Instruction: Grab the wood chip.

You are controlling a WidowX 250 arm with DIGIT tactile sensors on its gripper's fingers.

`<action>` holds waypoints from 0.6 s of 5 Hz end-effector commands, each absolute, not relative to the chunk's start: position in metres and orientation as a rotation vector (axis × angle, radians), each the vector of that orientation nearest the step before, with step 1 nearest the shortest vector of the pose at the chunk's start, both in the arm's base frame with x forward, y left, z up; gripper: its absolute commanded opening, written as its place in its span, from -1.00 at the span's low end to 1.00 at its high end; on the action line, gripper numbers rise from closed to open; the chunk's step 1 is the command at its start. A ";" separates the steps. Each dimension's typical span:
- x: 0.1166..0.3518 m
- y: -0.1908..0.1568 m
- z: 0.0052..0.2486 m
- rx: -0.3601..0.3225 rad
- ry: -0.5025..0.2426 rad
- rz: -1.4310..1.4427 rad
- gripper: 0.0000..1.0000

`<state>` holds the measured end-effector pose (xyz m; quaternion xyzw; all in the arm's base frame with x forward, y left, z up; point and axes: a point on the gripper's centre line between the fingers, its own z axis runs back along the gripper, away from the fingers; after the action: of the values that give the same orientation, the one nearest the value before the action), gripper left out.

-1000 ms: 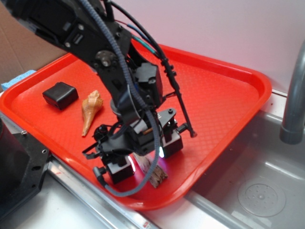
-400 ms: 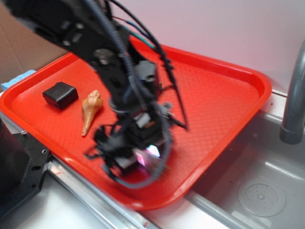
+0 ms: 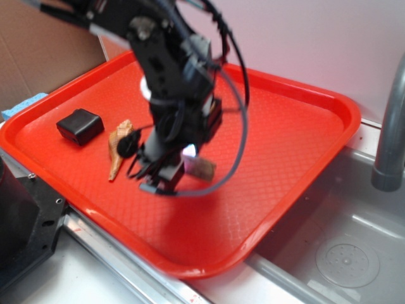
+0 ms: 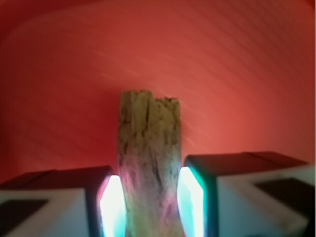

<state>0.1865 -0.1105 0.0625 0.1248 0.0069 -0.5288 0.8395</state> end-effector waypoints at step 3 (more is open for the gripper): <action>0.215 -0.043 0.183 0.035 -0.068 -0.112 -1.00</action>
<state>0.2228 -0.0334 0.1680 0.0178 0.0017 -0.0563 0.9983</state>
